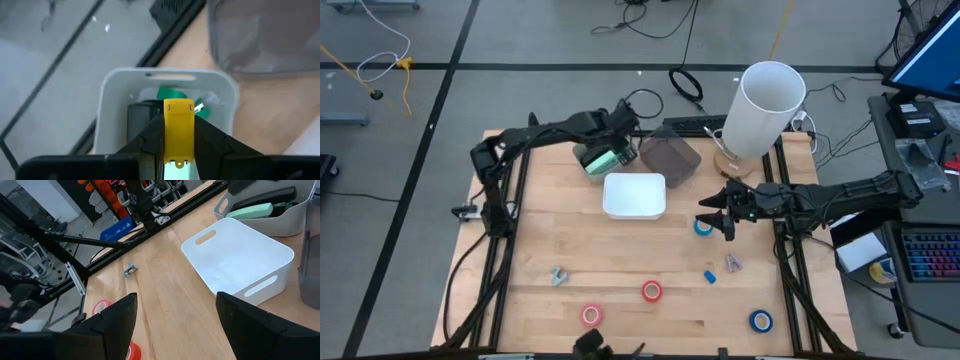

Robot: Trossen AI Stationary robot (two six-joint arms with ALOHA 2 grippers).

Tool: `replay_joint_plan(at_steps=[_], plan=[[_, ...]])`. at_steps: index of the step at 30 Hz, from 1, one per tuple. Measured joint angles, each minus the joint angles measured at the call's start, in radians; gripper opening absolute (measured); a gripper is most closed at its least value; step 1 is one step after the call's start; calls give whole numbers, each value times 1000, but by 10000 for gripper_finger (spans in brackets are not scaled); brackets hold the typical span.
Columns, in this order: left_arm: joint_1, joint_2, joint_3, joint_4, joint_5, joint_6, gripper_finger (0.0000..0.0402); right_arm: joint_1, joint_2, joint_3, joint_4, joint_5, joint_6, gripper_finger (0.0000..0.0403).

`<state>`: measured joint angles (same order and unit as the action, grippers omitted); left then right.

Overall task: Pick and place Stapler, Stapler remover, tape
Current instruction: Put the yellow stapler into the gray bin

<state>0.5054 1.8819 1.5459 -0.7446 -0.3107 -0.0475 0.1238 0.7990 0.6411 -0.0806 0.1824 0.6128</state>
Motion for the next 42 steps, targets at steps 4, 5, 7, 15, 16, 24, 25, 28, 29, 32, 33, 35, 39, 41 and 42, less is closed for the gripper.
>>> replay_joint_plan(at_steps=[4, 5, 7, 15, 16, 24, 25, 28, 29, 32, 33, 35, 39, 41, 42], plan=[[23, 51, 0, -5, 39, 1, 80, 0, 0, 0, 0, 0, 0, 263], [26, 64, 0, -4, 50, 4, 79, 0, 0, 0, 0, 0, 0, 263], [28, 87, 0, -3, 51, 11, 75, 0, 0, 0, 0, 0, 1, 263], [40, 111, 0, 6, 49, 12, 89, 0, 0, 0, -1, 0, 0, 263], [43, 110, 0, 13, 48, 15, 89, 0, 0, 0, -1, 0, 0, 263], [52, 126, 0, 13, 58, 12, 91, 0, 0, 0, -1, 0, 0, 263], [51, 127, -1, 15, 60, 14, 91, 0, 0, 0, -1, 0, 0, 263], [51, 135, 0, 43, 72, 16, 92, 0, 0, 0, -1, 0, 0, 263], [51, 137, 0, 44, 81, 16, 92, 0, 0, 0, -1, 0, 0, 263], [51, 137, 0, 67, 85, 18, 93, 0, 0, 0, -1, 0, 0, 263], [51, 137, 0, 72, 86, 20, 93, 0, 0, 0, -1, 0, 0, 263], [51, 138, 0, 65, 86, 26, 93, 0, 0, 0, -1, 0, 0, 263], [51, 138, 0, 67, 85, 27, 109, 0, 0, 0, -1, 0, 0, 263], [51, 138, 0, 66, 85, 26, 129, 0, 0, 0, -1, 0, 0, 263], [51, 138, 0, 66, 85, 26, 140, 0, 0, 0, -1, 0, 0, 263]])
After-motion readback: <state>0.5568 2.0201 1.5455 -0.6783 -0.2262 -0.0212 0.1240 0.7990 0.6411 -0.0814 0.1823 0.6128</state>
